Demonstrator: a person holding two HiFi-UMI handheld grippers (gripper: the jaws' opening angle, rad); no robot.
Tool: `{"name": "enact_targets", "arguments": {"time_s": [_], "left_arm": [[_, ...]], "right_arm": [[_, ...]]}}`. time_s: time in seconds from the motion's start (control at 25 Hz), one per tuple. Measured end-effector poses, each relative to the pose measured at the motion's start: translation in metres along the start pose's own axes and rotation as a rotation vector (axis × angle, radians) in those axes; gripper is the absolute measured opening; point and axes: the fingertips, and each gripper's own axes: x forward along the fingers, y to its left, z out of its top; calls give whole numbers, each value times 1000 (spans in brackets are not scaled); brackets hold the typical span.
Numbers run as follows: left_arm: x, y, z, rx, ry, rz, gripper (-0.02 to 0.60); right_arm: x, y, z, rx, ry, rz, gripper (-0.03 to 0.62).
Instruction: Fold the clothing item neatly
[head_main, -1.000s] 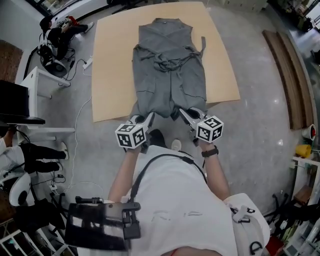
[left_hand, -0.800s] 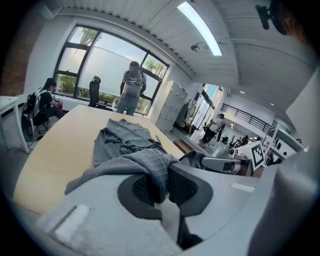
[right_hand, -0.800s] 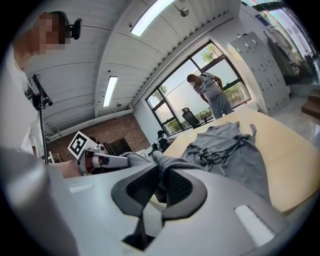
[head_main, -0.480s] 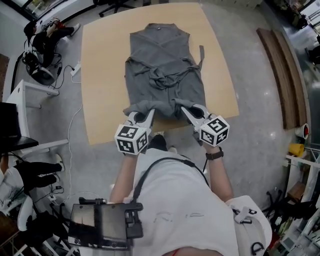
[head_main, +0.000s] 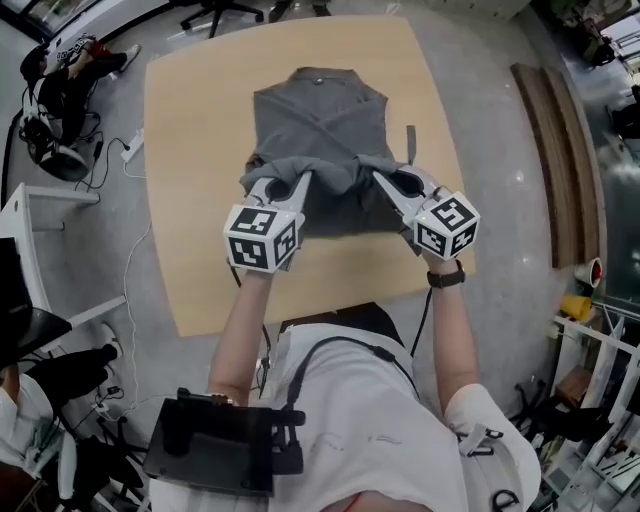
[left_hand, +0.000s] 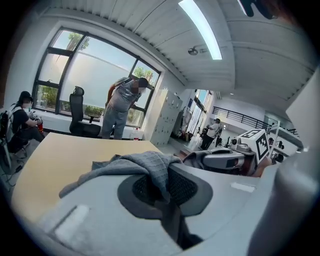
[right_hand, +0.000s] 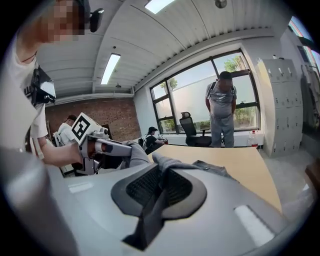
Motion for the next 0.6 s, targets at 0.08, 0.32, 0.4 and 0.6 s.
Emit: {"name": "enact_targets", "arguments": {"time_s": [0.08, 0.32, 0.4, 0.6], "left_arm": [[26, 12, 18, 10, -2, 22, 23], [99, 77, 50, 58, 62, 130, 25], [126, 100, 50, 46, 89, 156, 25], [189, 167, 51, 11, 145, 199, 25]], "right_arm": [[14, -28, 13, -9, 5, 20, 29], [98, -96, 36, -11, 54, 138, 29], [129, -122, 34, -21, 87, 152, 30], [202, -184, 23, -4, 152, 78, 31]]}}
